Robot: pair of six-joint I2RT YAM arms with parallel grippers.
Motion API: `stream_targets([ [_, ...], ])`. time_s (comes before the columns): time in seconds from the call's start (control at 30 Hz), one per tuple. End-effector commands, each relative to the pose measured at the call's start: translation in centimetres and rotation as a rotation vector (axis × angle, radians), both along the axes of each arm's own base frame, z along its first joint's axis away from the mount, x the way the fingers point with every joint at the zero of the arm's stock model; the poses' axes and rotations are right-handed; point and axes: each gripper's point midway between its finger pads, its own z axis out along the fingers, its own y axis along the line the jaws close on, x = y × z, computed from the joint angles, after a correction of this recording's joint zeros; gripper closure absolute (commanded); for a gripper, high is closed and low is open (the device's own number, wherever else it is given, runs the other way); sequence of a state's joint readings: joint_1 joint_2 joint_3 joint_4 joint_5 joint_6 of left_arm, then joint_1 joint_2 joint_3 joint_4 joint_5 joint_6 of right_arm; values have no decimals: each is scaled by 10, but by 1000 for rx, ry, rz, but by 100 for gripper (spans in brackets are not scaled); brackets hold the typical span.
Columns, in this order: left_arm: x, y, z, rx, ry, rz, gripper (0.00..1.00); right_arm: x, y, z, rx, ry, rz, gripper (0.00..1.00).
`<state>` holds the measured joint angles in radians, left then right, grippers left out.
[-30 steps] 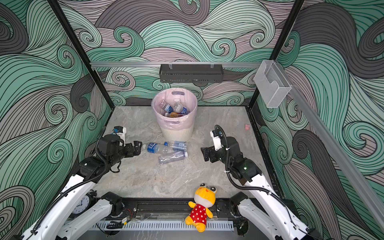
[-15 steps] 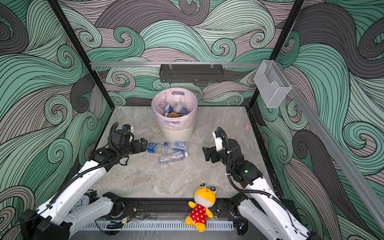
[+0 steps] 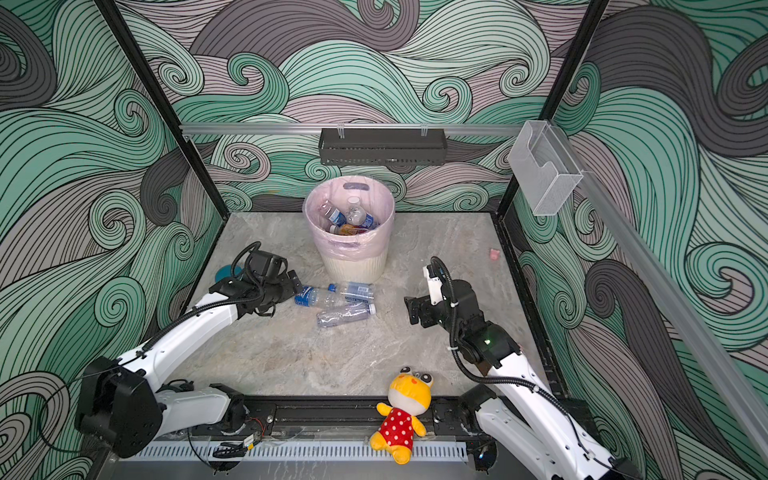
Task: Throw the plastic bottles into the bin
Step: 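Lower the left gripper onto the white-capped blue-label water bottle and grasp it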
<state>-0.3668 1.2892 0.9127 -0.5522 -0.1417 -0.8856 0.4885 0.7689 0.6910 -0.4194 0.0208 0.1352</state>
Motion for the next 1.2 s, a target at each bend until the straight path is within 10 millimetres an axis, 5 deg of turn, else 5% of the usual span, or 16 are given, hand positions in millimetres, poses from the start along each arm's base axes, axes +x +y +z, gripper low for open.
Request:
stream_targets([
  [0.0, 12, -10, -8, -138, 1, 149, 5, 2, -2, 1, 6, -16, -13, 5],
  [0.47, 54, -45, -60, -202, 84, 243, 6, -4, 0, 0, 51, -9, -5, 6],
  [0.73, 49, -52, -94, -201, 137, 250, 23, -8, -4, 4, 52, -27, -14, 6],
  [0.93, 42, -39, -94, -140, 139, 264, 30, -8, -3, 4, 53, -25, -14, 6],
  [1.17, 46, -17, -67, -43, 81, 258, 40, -8, -4, 5, 53, -27, -15, 6],
])
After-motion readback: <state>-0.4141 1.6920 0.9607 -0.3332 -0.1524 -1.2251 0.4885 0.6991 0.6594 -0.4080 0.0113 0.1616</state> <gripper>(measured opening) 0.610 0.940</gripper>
